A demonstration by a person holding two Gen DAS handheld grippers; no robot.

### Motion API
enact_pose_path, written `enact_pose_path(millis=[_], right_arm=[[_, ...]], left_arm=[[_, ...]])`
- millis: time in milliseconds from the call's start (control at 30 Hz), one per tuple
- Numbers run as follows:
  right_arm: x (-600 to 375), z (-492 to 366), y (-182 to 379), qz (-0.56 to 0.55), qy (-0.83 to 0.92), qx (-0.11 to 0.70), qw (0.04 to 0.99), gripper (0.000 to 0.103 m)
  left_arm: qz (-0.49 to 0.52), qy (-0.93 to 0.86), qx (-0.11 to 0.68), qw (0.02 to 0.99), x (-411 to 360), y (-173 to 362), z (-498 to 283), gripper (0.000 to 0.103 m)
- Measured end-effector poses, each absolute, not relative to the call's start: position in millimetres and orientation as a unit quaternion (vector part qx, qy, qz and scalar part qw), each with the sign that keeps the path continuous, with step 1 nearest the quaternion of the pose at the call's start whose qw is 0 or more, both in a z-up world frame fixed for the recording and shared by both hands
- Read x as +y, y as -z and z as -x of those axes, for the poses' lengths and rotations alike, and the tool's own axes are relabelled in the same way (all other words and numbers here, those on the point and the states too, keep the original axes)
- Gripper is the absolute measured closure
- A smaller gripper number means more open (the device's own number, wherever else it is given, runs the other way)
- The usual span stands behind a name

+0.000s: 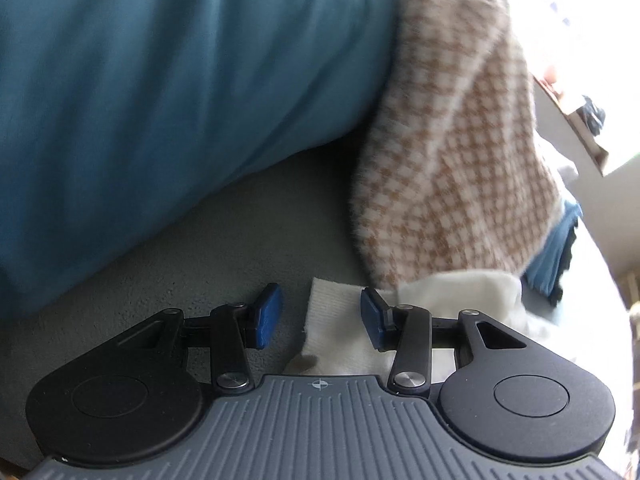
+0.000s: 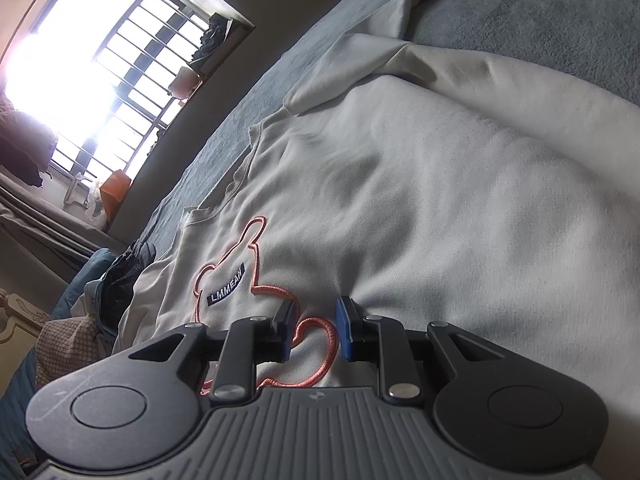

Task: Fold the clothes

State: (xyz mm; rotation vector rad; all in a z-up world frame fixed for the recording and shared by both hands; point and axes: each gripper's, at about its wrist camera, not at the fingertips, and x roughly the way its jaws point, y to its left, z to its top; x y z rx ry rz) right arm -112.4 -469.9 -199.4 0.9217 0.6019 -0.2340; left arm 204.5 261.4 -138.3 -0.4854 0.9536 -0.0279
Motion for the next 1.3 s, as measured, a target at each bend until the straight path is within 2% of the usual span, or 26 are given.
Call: enact_pose_path(millis=[267,333,433,767,867,1100,1300], right_arm=[[-469,112,200,-0.438,0.111,0.283,0.846,0.08],[-469,112,200,-0.437,0.111,0.283,0.847,0.08],[-467,111,199,-0.435,0.115,0.282,0.847,0.08],[-468,111,198,-0.428,0.116,0.286,0.85,0.08],[-468,110,198,-0.428,0.116,0.286,0.85,0.08],[-469,112,199,-0.43,0.115,0.283,0.85,0.08],[-470,112,199,-0.43,0.111,0.284,0.85,0.08]], left_arm=[[0.135,0.039,0.448,0.883,224,138,-203,0.063],[0.104,0.027,0.433,0.895,208,136,-201,0.082],[0.087,0.003,0.385,0.919,193,117,-190,0.095],[0.049,-0.08,0.188,0.978,168,20,-156,0.096],[0.043,-0.103,0.199,0.974,185,15,-165,0.096],[0.027,-0.157,0.271,0.949,218,58,-151,0.096],[0.019,-0.175,0.318,0.932,232,89,-168,0.088]])
